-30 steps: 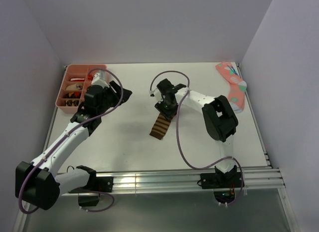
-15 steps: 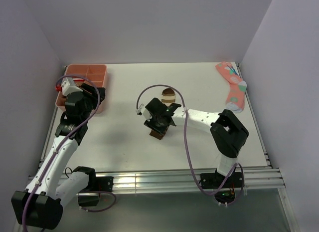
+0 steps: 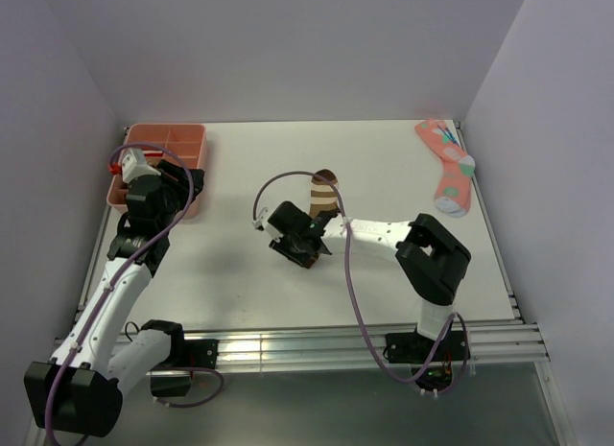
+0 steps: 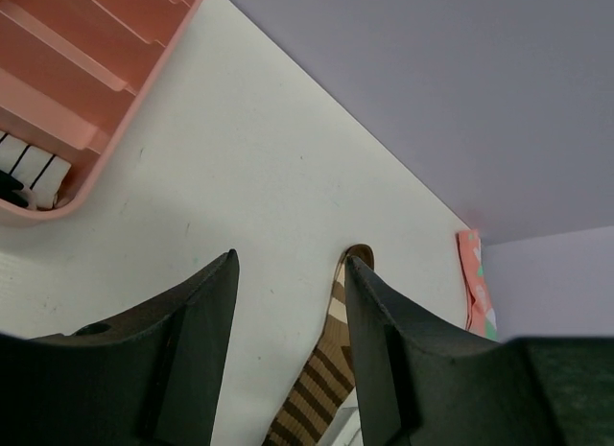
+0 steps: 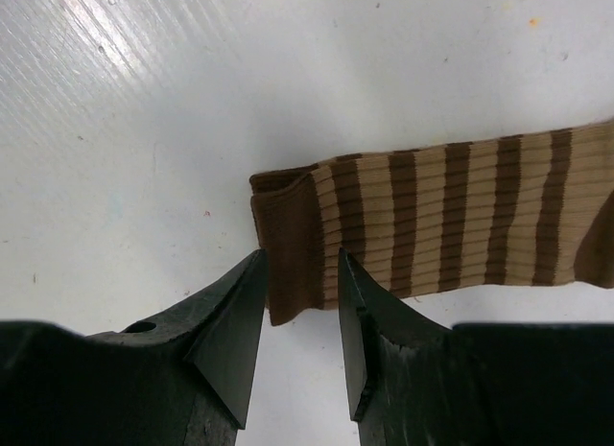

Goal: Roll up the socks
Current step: Move the sock to the center of the board, then roll the sock at the center of the board.

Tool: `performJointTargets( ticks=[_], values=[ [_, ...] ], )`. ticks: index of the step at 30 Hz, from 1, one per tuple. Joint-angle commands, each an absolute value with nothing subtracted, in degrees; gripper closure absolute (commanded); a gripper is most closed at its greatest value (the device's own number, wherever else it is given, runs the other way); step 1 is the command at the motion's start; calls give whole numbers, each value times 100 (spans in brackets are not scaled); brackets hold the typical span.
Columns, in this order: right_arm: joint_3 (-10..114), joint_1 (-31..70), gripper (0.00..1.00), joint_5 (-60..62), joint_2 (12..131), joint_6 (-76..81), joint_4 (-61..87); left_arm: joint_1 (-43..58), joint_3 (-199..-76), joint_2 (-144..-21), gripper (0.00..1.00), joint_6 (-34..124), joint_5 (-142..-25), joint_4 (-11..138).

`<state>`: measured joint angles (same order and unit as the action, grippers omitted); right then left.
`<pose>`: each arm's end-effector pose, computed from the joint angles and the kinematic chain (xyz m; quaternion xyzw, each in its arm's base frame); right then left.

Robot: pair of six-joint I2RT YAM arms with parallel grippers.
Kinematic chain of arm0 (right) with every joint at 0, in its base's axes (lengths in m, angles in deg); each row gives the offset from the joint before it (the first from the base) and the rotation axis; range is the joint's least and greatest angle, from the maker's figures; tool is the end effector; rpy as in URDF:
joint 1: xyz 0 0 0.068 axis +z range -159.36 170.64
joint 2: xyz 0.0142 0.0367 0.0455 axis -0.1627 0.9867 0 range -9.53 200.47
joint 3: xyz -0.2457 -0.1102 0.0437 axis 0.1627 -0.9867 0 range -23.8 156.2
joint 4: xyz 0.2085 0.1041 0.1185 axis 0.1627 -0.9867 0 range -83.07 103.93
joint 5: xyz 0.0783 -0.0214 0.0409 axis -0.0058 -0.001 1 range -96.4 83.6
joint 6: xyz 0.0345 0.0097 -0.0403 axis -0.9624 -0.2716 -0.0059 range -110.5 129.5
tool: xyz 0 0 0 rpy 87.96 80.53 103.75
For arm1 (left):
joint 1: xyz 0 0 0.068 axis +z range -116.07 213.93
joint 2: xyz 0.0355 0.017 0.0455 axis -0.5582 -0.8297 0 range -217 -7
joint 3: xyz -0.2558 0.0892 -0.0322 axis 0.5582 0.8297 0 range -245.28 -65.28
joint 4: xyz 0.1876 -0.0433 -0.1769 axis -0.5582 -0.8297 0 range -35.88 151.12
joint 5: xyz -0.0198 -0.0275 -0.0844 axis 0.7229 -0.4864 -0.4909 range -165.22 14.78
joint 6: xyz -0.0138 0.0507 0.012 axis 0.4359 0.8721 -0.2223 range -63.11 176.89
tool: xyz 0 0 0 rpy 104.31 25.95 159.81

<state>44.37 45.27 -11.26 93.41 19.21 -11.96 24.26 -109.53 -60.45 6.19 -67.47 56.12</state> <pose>0.2155 0.2985 0.1849 -0.5055 0.8239 0.0587 0.2495 0.2178 -0.0322 0.3187 -0.3148 0.7228 -0.2621 0.5566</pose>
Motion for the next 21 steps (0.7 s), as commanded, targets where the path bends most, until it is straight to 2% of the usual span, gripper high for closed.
performJointTargets(
  ticks=[1,21],
  values=[
    [4397,4627,57,-1299,9462,1776,-997,2453,-10993,-6035,46,644,-6880,5857],
    [4019,4671,57,-1290,9612,1820,-743,2488,-10817,-6131,46,697,-7144,6068]
  ],
)
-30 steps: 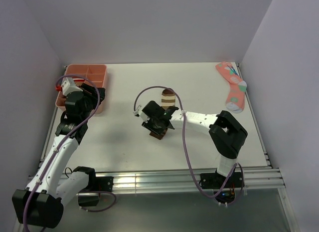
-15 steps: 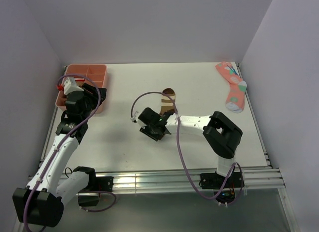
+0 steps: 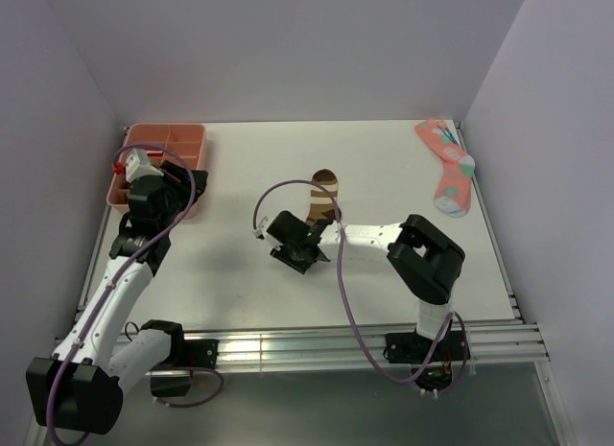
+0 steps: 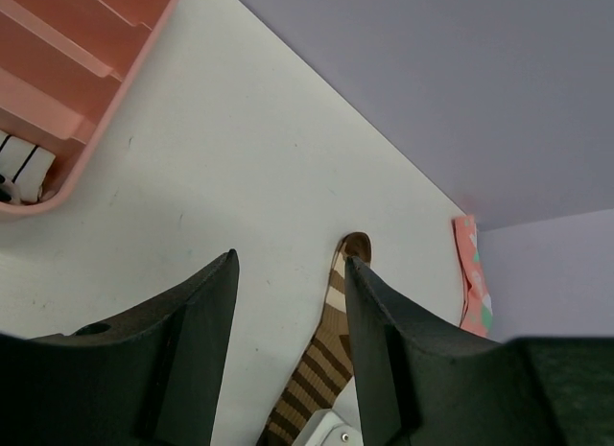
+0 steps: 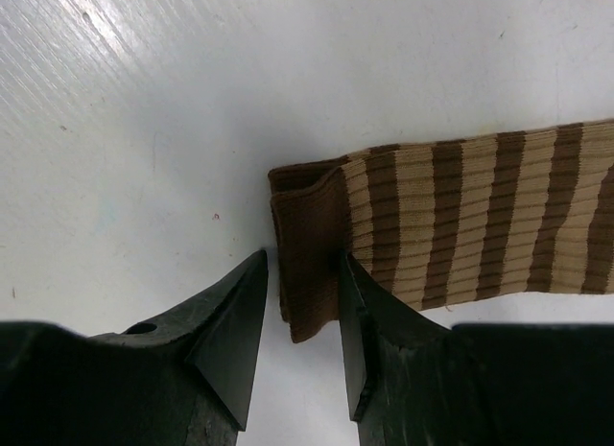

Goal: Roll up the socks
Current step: Roll the sock at the center of the board.

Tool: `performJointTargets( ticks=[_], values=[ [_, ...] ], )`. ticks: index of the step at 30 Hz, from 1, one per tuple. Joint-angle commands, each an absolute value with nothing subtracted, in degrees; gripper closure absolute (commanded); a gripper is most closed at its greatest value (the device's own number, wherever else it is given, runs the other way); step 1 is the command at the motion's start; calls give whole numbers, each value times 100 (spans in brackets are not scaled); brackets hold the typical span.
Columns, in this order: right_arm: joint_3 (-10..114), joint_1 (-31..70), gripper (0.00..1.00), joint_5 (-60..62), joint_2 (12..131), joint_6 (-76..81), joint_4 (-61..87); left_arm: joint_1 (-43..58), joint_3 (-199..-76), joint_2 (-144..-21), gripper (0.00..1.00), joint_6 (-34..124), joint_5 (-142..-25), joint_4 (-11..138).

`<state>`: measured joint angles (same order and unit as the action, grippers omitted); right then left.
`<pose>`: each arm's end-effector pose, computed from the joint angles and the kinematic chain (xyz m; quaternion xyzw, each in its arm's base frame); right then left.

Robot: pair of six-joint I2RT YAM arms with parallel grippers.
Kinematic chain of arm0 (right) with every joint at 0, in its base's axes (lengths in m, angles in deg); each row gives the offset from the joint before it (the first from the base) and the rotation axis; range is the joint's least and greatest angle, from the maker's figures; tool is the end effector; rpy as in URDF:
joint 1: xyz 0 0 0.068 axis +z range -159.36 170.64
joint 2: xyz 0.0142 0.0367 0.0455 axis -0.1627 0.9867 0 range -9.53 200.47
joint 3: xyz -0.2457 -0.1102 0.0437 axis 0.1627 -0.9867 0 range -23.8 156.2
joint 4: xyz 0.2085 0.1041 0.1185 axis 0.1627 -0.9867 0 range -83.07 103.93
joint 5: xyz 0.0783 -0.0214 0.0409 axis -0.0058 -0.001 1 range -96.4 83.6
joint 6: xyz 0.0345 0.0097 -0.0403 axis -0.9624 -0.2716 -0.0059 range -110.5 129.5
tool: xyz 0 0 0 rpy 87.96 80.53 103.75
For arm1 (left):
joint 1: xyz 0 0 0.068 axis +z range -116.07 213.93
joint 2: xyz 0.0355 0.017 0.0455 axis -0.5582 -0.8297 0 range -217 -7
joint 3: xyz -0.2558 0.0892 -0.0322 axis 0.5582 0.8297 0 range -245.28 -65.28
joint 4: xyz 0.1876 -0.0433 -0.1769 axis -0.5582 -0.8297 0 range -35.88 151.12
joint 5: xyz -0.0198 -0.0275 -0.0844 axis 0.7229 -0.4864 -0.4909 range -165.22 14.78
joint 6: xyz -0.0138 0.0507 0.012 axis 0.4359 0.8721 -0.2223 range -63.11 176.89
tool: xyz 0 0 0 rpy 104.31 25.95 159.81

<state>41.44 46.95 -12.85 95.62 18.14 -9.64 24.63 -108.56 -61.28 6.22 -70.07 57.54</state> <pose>0.2053 0.3008 0.1592 -0.5109 0.8268 0.0424 0.2316 0.2213 -0.0329 0.3123 -0.3049 0.7296 -0.2746 0.5471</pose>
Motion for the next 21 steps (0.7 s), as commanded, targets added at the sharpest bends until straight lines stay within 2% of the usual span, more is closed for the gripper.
performJointTargets(
  ticks=[1,8,11,15,16,21],
  values=[
    [3975,4645,57,-1273,9629,1829,-734,2488,-10799,-6131,46,688,-7161,6068],
    [4054,4320,74,-720,9699,1776,-935,2488,-10545,-6158,47,706,-7468,6472],
    [4142,4092,80,-96,9674,1846,-1164,2488,-10404,-6175,47,723,-7608,6674],
    [4571,3679,83,1125,9594,2258,-1796,2418,-10141,-6149,48,802,-7969,7130],
    [4660,3582,83,1693,9603,2364,-2102,2279,-10053,-6149,49,889,-7953,7279],
    [5090,3107,83,2743,9744,2838,-2886,1391,-9684,-6035,50,1154,-7548,7912]
  ],
)
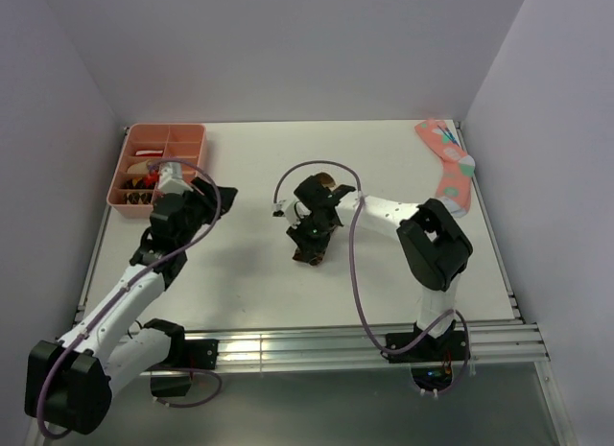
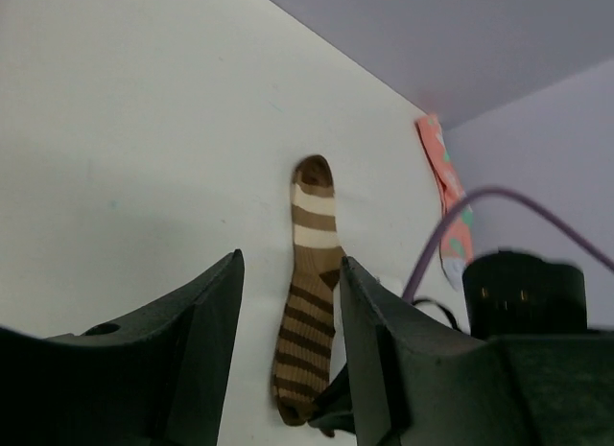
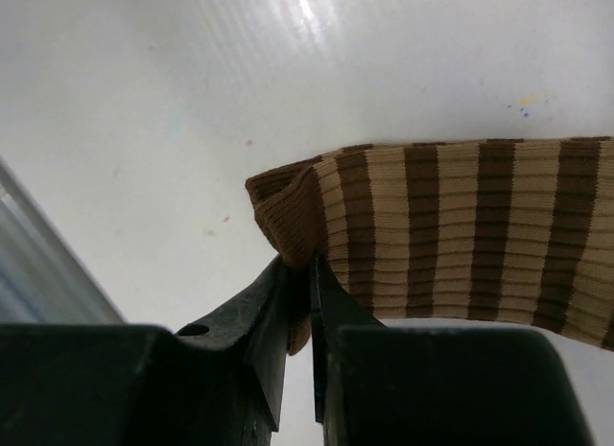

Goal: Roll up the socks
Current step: Roll the sock at the center of the board.

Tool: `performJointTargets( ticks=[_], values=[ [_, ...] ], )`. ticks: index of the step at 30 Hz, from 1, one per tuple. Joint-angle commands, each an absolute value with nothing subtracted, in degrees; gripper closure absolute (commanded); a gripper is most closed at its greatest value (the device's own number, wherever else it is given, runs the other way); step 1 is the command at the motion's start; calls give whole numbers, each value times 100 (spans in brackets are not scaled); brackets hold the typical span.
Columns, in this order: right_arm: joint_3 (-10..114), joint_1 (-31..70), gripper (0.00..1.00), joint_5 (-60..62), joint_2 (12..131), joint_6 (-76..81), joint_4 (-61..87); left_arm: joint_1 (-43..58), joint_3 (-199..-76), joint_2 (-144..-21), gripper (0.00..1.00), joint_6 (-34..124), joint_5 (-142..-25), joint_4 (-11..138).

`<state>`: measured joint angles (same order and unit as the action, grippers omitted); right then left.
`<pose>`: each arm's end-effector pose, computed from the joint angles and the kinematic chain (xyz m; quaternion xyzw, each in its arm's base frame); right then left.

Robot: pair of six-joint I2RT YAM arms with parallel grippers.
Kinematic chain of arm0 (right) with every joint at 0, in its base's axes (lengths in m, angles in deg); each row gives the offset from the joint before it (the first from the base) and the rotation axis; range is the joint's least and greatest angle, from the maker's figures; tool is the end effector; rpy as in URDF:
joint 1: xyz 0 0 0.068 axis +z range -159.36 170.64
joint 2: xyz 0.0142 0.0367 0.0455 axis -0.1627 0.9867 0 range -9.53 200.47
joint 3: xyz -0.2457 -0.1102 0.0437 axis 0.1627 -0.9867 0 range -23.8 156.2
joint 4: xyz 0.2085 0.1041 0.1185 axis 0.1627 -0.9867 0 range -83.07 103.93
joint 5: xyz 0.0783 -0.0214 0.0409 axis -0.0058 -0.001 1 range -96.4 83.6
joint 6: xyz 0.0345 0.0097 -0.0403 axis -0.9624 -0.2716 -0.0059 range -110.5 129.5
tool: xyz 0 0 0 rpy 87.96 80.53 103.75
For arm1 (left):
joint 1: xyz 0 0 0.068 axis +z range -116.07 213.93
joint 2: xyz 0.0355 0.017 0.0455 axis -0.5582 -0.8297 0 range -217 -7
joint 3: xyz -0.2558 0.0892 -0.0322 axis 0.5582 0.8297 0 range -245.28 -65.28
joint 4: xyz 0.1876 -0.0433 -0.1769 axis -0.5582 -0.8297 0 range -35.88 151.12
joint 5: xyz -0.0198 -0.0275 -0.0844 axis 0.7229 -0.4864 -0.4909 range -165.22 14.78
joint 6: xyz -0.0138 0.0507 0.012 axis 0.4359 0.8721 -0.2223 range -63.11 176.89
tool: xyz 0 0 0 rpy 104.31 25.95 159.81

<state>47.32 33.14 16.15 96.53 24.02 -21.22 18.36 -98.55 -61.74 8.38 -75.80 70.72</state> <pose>0.2595 0.2564 0.1755 -0.4908 0.8327 0.2278 0.1179 0.2164 -0.0606 0.2726 -0.2171 0.7454 -0.3377 0.5322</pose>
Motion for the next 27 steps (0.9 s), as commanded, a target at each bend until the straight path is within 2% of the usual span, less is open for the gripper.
performJointTargets(
  ticks=[1,9,17,22,27],
  values=[
    [5126,3063,83,2840,9778,2883,-3052,1276,-9465,-6009,50,1180,-7548,8131],
    [5530,2676,84,3640,10577,3208,-3976,590,-8199,-6043,53,1426,-7820,10353],
    [5847,2299,84,4036,11263,3129,-4469,-271,-7592,-7009,57,1988,-8075,12069],
    [5952,2140,85,4177,11440,3270,-4741,-632,-7591,-7729,59,2339,-8453,12536],
    [5996,2069,85,4256,11554,3393,-4855,-737,-7582,-8266,56,2498,-8980,12844]
  ],
)
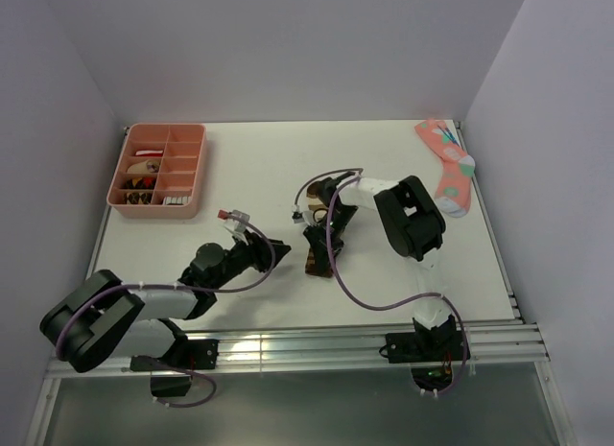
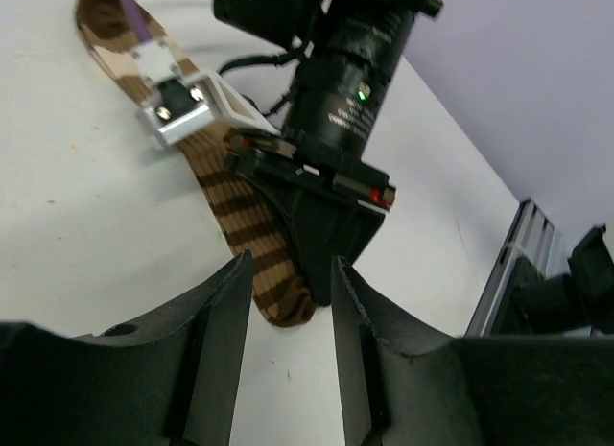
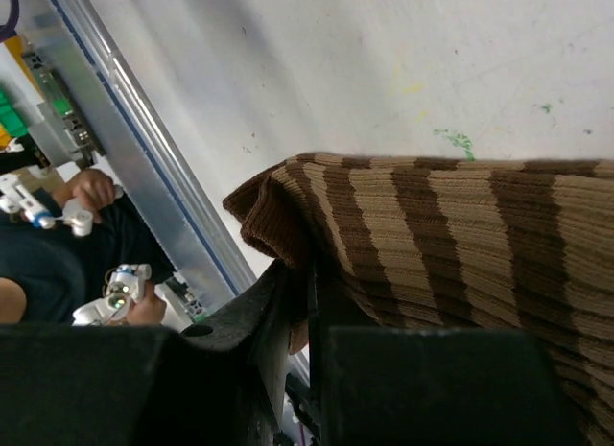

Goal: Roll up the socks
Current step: Roll the sock at the center of the board.

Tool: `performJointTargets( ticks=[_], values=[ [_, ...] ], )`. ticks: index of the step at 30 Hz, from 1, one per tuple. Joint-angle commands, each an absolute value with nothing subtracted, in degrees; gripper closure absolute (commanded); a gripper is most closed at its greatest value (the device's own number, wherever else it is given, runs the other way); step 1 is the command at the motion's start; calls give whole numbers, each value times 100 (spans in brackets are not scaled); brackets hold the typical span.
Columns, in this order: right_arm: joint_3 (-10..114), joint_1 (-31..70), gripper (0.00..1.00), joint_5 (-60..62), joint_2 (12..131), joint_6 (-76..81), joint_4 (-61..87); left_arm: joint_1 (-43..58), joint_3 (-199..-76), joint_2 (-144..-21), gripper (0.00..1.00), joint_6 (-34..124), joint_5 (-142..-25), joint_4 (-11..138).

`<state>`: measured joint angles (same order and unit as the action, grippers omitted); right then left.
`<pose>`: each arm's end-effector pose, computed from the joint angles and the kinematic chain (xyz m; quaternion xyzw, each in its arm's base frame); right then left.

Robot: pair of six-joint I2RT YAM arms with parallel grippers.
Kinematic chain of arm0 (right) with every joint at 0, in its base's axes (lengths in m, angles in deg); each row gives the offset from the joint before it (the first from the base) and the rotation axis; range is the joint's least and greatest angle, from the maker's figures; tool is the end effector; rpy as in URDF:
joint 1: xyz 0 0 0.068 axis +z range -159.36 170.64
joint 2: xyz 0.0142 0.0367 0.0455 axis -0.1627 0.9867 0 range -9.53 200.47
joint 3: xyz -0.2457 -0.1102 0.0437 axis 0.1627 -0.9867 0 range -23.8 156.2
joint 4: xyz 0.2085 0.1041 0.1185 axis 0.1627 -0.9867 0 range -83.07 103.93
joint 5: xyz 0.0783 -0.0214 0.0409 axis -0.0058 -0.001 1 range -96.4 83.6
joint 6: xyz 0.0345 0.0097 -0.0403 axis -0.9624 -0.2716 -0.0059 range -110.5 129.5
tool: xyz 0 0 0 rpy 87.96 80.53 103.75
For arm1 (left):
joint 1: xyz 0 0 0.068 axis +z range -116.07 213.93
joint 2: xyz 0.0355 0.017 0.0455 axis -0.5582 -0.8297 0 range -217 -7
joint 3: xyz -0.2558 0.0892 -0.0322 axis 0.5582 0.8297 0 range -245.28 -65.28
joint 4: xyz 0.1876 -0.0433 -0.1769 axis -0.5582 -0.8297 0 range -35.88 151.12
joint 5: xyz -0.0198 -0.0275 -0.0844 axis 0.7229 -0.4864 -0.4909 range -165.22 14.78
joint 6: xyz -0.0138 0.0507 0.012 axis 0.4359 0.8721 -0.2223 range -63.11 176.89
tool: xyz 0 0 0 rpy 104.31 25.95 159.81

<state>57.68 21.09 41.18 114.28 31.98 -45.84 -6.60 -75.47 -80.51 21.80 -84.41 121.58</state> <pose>0.3037 0.2091 0.1164 0.3675 -0.8335 -0.3934 0.1241 0.1617 -0.1457 0.1691 0.0894 0.7187 -0.4671 0.5072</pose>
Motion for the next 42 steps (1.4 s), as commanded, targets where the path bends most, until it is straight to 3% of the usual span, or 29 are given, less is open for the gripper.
performJointTargets(
  ticks=[1,10,25,42],
  values=[
    [6005,2052,85,4265,11572,3393,-4908,-790,-7635,-8493,56,2612,-9137,12783],
    [6049,2025,85,4186,11660,3428,-4979,-1220,-8206,-9725,53,2885,-9490,12632],
    [6058,1982,85,4177,11739,3437,-4987,-1449,-8760,-10227,55,3316,-9130,12088],
    [6155,1973,85,4186,11800,3419,-5040,-1458,-8716,-10877,57,3141,-9394,12729]
  ],
)
